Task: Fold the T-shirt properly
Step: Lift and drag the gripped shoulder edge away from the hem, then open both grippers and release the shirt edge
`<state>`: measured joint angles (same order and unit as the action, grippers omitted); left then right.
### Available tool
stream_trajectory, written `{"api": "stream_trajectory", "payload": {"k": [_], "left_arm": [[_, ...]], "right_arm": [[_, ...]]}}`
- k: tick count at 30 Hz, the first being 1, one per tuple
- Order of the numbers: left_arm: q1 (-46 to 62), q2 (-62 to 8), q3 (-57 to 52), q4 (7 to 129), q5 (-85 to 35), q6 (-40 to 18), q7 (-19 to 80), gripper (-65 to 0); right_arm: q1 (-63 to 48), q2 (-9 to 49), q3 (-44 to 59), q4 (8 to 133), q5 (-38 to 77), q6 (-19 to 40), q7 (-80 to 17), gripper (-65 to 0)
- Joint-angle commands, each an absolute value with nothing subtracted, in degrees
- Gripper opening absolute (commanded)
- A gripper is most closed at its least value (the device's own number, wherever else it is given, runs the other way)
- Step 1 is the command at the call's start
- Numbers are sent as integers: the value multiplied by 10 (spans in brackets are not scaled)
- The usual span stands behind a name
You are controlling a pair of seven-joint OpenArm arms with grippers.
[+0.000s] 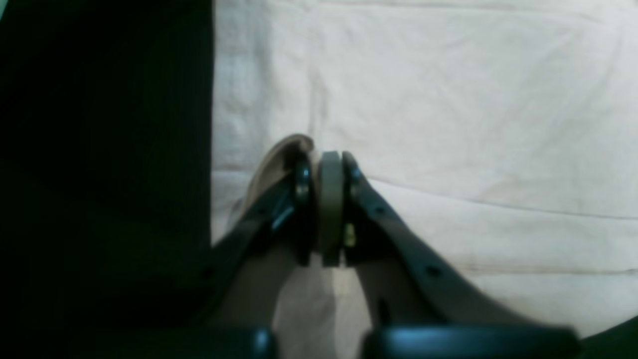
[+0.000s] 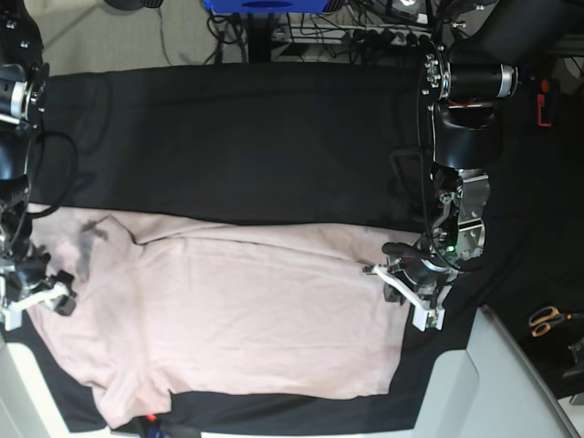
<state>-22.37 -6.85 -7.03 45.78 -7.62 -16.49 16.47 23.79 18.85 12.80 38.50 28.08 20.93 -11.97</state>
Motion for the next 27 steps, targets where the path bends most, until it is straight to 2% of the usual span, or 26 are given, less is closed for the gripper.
{"api": "stream_trajectory", "payload": {"k": [1, 2, 3, 6, 8, 10, 13, 16, 20, 22, 24, 27], "left_arm": [[-240, -73, -71, 471, -81, -167, 152, -530], [-240, -73, -71, 479, -81, -167, 151, -462], [-239, -73, -71, 488, -82, -167, 151, -411], [-232, -74, -87, 540, -83, -167, 151, -253], [-219, -73, -130, 577, -96, -168, 153, -184], [-204, -74, -174, 622, -128, -168, 156, -153], [-158, -78, -203, 682, -154, -168, 192, -176], [-97, -102, -164, 715, -153, -170, 241, -235], [-38, -148, -97, 730, -159, -170, 247, -301], [-24, -150, -100, 729, -159, -170, 247, -326], [-13, -148, -115, 728, -159, -171, 247, -339], [-6, -147, -122, 729, -159, -171, 247, -339]], "right_arm": [[255, 199, 131, 396, 289, 209, -105, -273], [255, 200, 132, 396, 289, 205, -105, -237], [255, 200, 133, 396, 290, 206, -105, -228], [248, 201, 159, 415, 292, 206, -105, -242], [216, 196, 211, 465, 292, 206, -106, -252], [180, 175, 260, 539, 292, 204, -112, -252], [119, 136, 355, 636, 292, 155, -177, -249], [101, 87, 457, 660, 292, 108, -256, -248], [101, 70, 552, 609, 292, 109, -296, -248], [116, 71, 578, 565, 292, 109, -298, -248], [130, 80, 598, 514, 292, 112, -296, -248], [160, 114, 629, 416, 292, 153, -289, -252]]}}
